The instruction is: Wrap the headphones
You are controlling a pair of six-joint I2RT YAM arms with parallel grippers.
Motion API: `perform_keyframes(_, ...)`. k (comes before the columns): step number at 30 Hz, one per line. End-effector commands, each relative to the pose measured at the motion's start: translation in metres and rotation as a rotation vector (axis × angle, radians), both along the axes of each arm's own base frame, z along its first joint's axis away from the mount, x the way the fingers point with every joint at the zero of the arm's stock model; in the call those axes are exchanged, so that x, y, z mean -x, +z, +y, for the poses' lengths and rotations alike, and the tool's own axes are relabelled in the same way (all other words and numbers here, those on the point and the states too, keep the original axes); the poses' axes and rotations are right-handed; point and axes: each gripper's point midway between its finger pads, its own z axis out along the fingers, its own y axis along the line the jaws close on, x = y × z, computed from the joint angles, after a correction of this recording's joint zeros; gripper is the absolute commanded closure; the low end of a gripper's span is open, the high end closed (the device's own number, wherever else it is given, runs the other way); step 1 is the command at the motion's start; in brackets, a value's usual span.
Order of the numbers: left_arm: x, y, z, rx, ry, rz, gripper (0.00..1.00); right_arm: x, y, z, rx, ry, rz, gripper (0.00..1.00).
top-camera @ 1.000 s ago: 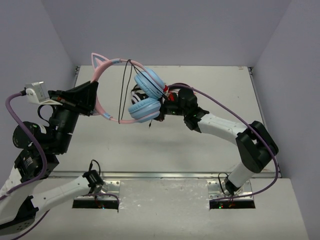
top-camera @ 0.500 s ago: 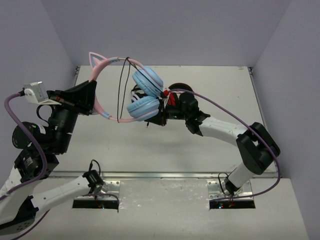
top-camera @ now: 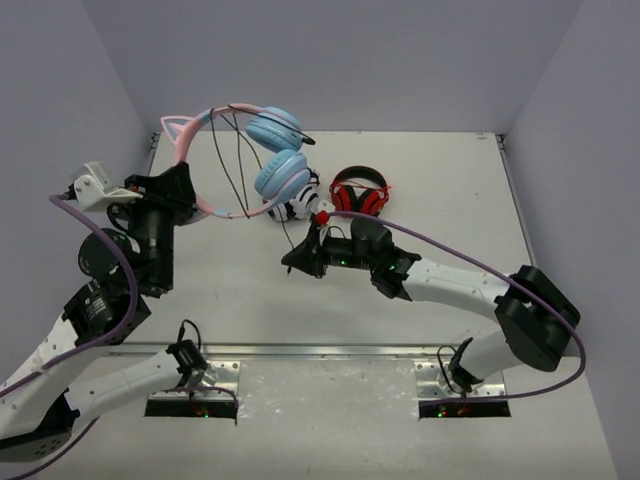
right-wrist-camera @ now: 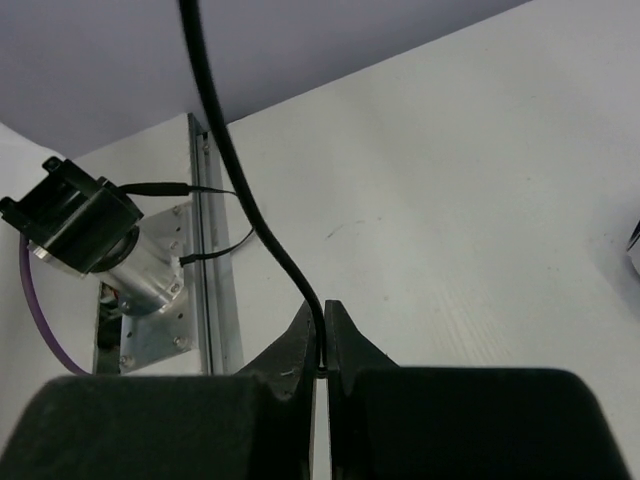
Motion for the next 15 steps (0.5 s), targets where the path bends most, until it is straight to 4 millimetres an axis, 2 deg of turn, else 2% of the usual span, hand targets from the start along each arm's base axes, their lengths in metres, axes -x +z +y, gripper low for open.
perform_keyframes(1,0.008,0.035,0.027,0.223,0.114,-0.071,1.00,0.005,0.004,0.005,0.029,-0.038,-0.061,0.99)
perform_keyframes(4,0.005,0.040,0.028,0.203,0.142,-0.064,1.00,0.003,-0.005,0.006,0.066,-0.078,-0.075,0.99)
perform_keyframes(10,0.016,0.052,0.043,0.204,0.153,-0.084,1.00,-0.018,-0.027,-0.015,0.128,-0.241,-0.073,0.99)
perform_keyframes(15,0.022,0.058,0.052,0.180,0.174,-0.085,1.00,-0.015,-0.035,-0.017,0.137,-0.246,-0.041,0.99)
